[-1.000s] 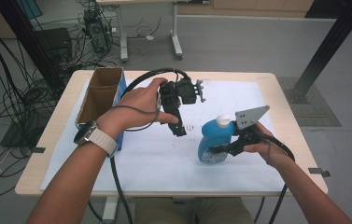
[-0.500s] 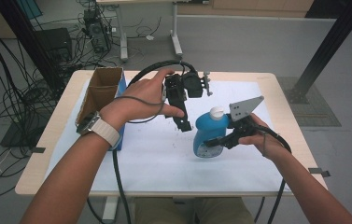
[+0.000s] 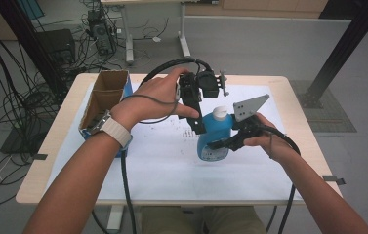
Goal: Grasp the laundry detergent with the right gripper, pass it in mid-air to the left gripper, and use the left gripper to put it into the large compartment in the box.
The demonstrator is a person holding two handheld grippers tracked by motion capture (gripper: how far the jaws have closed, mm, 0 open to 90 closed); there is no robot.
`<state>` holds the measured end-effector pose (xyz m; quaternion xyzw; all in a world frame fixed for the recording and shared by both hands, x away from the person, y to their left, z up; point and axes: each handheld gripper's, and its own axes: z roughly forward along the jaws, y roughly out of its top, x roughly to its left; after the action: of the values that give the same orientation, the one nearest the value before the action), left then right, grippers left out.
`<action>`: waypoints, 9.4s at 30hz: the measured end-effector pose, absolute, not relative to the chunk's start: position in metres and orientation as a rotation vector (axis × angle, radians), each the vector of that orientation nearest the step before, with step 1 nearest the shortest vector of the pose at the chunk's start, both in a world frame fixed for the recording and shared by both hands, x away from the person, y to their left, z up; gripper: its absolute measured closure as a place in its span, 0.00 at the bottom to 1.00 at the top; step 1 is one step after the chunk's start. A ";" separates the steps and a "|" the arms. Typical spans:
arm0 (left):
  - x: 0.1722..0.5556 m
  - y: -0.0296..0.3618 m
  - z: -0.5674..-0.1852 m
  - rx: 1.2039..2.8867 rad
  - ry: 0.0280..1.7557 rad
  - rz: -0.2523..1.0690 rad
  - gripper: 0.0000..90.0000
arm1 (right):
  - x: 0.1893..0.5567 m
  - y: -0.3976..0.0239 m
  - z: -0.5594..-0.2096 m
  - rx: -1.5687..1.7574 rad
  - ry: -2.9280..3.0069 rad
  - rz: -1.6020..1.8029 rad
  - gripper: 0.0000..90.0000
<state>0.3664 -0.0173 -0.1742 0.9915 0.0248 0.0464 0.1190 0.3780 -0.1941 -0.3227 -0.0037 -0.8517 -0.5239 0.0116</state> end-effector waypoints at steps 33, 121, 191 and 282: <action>0.375 -0.028 -0.180 2.883 0.071 0.107 0.06 | 0.385 -0.182 -0.314 0.013 -2.654 -1.619 0.48; 0.374 -0.028 -0.185 2.897 0.085 0.128 0.06 | 0.385 -0.180 -0.314 0.027 -2.658 -1.592 0.48; 0.375 -0.028 -0.188 2.892 0.089 0.121 0.06 | 0.386 -0.177 -0.316 0.025 -2.661 -1.558 0.48; 0.370 -0.044 -0.218 2.978 0.052 -0.011 0.41 | 0.379 -0.165 -0.316 0.090 -2.681 -1.495 0.48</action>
<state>0.3704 -0.0441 -0.2176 0.9965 0.0175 -0.0038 0.0815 0.3793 -0.1655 -0.3156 0.0292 -0.8725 -0.4864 0.0353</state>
